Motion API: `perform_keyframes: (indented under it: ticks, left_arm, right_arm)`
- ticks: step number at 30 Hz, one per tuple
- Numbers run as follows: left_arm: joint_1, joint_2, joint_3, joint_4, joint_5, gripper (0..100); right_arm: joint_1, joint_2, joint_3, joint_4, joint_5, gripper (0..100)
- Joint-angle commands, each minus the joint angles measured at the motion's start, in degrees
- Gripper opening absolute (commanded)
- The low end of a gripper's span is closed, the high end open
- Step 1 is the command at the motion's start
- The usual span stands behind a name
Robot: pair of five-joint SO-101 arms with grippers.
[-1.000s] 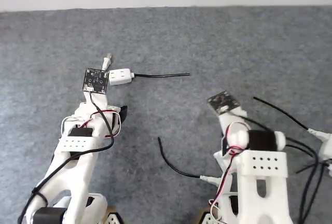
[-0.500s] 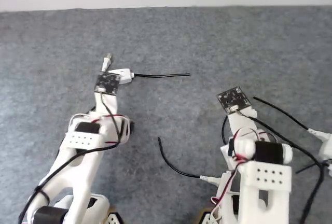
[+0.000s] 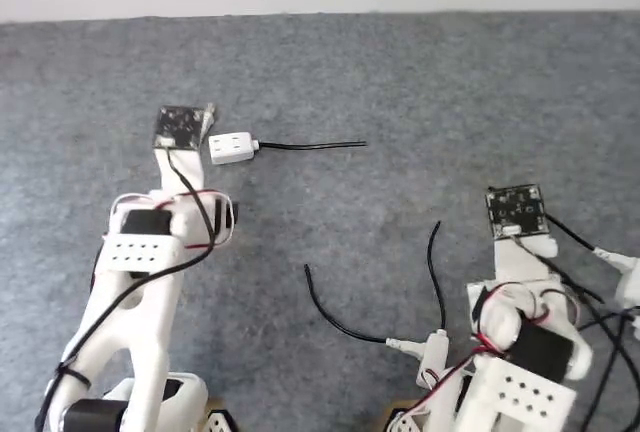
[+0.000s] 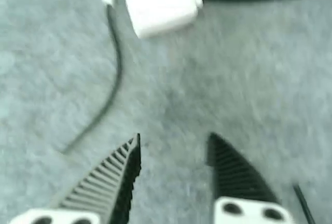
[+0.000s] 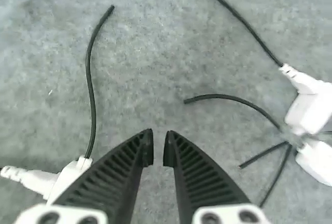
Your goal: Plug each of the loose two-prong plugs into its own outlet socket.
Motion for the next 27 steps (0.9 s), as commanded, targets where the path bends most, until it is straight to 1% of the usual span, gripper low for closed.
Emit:
perform_keyframes:
  ticks: [1, 5, 8, 11, 14, 19, 21, 24, 27]
  left_arm:
    - [-0.2, -0.9, -4.4, -1.7, 0.5, 28]
    - [-0.5, -0.8, -7.1, -1.7, -1.0, 29]
    - [-0.5, 1.1, -9.6, -1.7, -6.9, 29]
    - [-0.8, 8.4, -14.6, -1.7, -13.5, 29]
    - [-2.2, 19.3, -21.9, -1.7, -19.8, 29]
    - [-3.6, 36.4, -35.5, -1.9, -33.9, 28]
    - [-3.7, 41.8, -40.0, -4.5, -37.9, 28]
    - [-3.5, 47.4, -44.4, -8.3, -43.3, 28]
    - [-2.7, 49.4, -46.8, -9.8, -48.0, 28]
  right_arm:
    - [0.7, -2.2, 4.6, -5.1, -1.9, 4.8]
    - [1.1, -2.6, 8.3, -9.7, -10.8, 4.7]
    - [1.8, -2.9, 9.1, -11.6, -14.3, 4.7]
    - [3.4, -2.9, 10.0, -13.1, -14.7, 5.0]
    - [3.6, -2.9, 12.7, -16.0, -14.6, 5.0]
    - [3.3, -2.9, 15.2, -19.3, -14.2, 5.0]
    - [3.3, -2.9, 16.2, -20.4, -14.2, 5.0]
    - [3.2, -2.9, 17.1, -21.6, -14.2, 5.1]
    - [2.9, -2.9, 17.7, -21.9, -13.6, 5.1]
